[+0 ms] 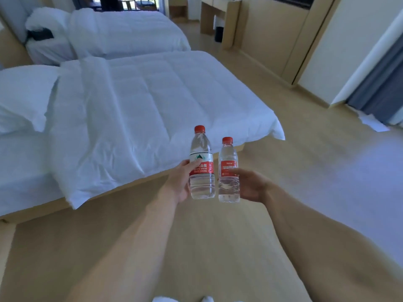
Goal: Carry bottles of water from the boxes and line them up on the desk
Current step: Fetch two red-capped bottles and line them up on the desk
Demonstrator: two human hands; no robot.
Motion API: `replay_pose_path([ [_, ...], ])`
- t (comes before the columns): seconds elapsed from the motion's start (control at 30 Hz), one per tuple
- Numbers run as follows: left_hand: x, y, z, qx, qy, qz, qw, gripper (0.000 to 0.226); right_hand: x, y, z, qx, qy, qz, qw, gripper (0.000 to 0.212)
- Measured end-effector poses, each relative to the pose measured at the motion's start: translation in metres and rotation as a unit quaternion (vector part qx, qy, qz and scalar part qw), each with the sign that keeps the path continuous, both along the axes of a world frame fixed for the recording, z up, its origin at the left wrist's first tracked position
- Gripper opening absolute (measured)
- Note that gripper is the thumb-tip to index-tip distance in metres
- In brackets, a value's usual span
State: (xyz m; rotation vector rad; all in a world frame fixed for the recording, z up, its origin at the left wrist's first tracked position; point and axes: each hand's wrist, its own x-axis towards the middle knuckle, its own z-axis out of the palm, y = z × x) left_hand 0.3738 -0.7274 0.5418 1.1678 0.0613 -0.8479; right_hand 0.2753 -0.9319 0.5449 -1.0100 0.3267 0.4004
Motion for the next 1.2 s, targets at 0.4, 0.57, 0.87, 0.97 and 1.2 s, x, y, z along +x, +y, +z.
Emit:
replay_pose_path([
  [0.4, 0.019, -0.226, 0.003, -0.020, -0.001, -0.235, 0.972, 0.035, -0.047, -0.173, -0.003, -0.012, 0.006, -0.234, 0.972, 0.069],
  [0.57, 0.062, -0.313, -0.001, -0.016, -0.027, -0.289, 0.957, 0.035, -0.024, -0.235, 0.000, -0.043, 0.016, -0.337, 0.940, 0.043],
  [0.87, 0.135, -0.436, 0.009, 0.009, -0.056, -0.343, 0.938, 0.047, 0.022, -0.325, 0.007, -0.079, 0.091, -0.442, 0.889, 0.053],
  [0.97, 0.146, -0.472, 0.008, 0.034, -0.062, -0.360, 0.930, 0.050, 0.030, -0.352, 0.007, -0.080, 0.100, -0.458, 0.879, 0.051],
  [1.2, 0.151, -0.563, 0.000, 0.071, -0.076, -0.368, 0.924, 0.051, 0.037, -0.433, -0.003, -0.084, 0.101, -0.475, 0.870, 0.053],
])
